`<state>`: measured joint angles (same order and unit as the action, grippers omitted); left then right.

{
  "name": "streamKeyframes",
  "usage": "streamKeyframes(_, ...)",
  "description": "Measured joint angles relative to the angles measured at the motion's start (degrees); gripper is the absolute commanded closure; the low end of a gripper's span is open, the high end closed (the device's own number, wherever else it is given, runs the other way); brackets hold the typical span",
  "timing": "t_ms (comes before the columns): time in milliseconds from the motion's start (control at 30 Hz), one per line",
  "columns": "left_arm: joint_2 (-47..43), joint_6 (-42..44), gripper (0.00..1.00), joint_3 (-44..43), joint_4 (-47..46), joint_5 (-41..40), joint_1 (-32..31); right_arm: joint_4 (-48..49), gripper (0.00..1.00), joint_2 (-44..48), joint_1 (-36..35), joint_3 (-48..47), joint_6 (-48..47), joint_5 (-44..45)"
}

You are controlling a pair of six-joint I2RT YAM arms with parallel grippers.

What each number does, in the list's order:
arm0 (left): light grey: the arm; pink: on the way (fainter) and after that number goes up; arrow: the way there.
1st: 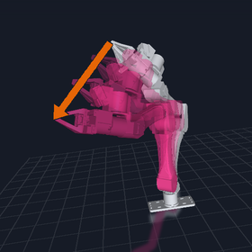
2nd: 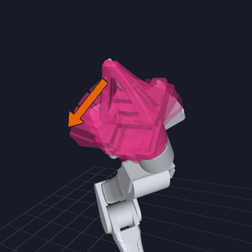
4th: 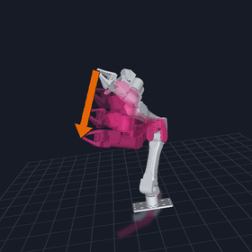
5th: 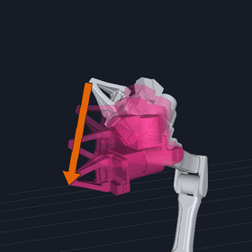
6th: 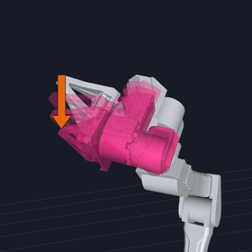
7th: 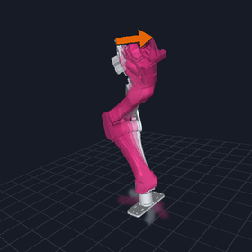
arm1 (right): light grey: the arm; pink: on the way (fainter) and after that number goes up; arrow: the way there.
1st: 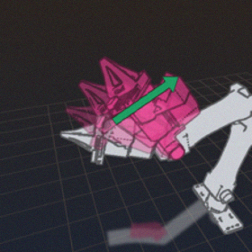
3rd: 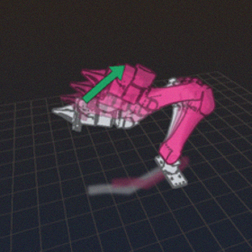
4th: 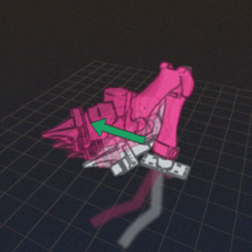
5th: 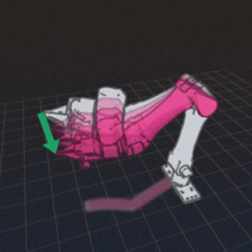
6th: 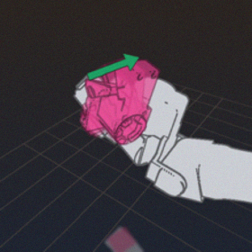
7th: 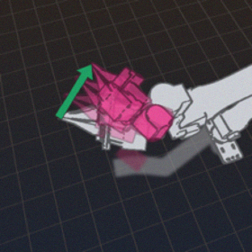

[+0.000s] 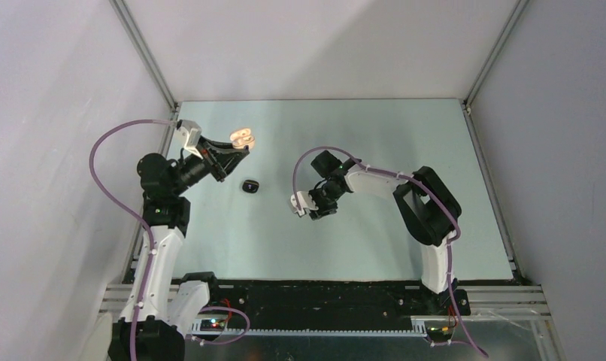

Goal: Insert the wireless bluetooth earbuds into the charging case
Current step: Pick up the earbud from the center of the board.

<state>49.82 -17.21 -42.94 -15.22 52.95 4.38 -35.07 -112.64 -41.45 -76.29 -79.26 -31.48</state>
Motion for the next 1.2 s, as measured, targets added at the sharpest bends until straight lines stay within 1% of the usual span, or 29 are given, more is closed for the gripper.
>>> streamKeyframes(133,-0.1,0.6,1.0,0.0,0.3,0.0,0.0,0.7,0.6,-0.3,-0.5,0.0,-0.4,0.5)
streamKeyframes(300,-0.1,0.8,1.0,0.1,0.8,0.0,0.0,0.6,0.58,-0.3,-0.7,0.0,-1.0,0.8)
streamKeyframes(367,-0.1,0.8,1.0,0.1,0.9,0.0,0.0,0.2,0.61,-0.4,-0.7,-0.3,-1.5,0.9)
streamKeyframes(400,-0.1,0.8,1.0,0.1,0.9,0.0,0.0,-0.5,0.65,-0.6,-0.7,-0.8,-1.8,0.9)
streamKeyframes(467,-0.1,0.8,1.0,0.1,1.0,0.0,0.0,-2.2,0.69,-1.4,-0.7,-2.2,-2.0,1.0)
streamKeyframes(667,-0.1,0.8,1.0,0.1,1.0,0.0,0.0,-5.8,0.67,-3.9,-0.2,-6.1,0.2,1.3)
streamKeyframes(733,-0.1,0.8,1.0,0.1,1.0,0.0,0.0,-5.9,0.72,-4.1,0.0,-6.4,1.8,1.4)
streamKeyframes(767,-0.1,0.8,1.0,0.1,1.0,0.0,0.0,-5.9,0.76,-4.1,0.0,-6.4,2.8,1.6)
streamKeyframes(900,0.0,0.8,1.0,0.1,1.0,0.0,0.0,-5.8,0.87,-4.1,0.1,-6.4,6.1,2.0)
streamKeyframes(967,0.1,0.8,1.0,0.1,1.0,0.0,0.0,-5.8,0.9,-4.1,0.1,-6.5,8.1,2.0)
streamKeyframes(1100,1.2,1.3,1.0,0.1,1.0,-0.1,0.0,-7.3,0.93,-4.0,0.3,-6.8,13.4,2.2)
streamKeyframes(1167,2.1,1.9,1.0,0.1,1.0,-0.2,-0.3,-8.2,0.95,-3.5,0.3,-7.0,16.1,3.2)
streamKeyframes(1200,2.7,2.5,1.0,0.2,1.0,-0.3,-0.5,-8.6,0.97,-2.8,0.2,-7.0,17.7,4.2)
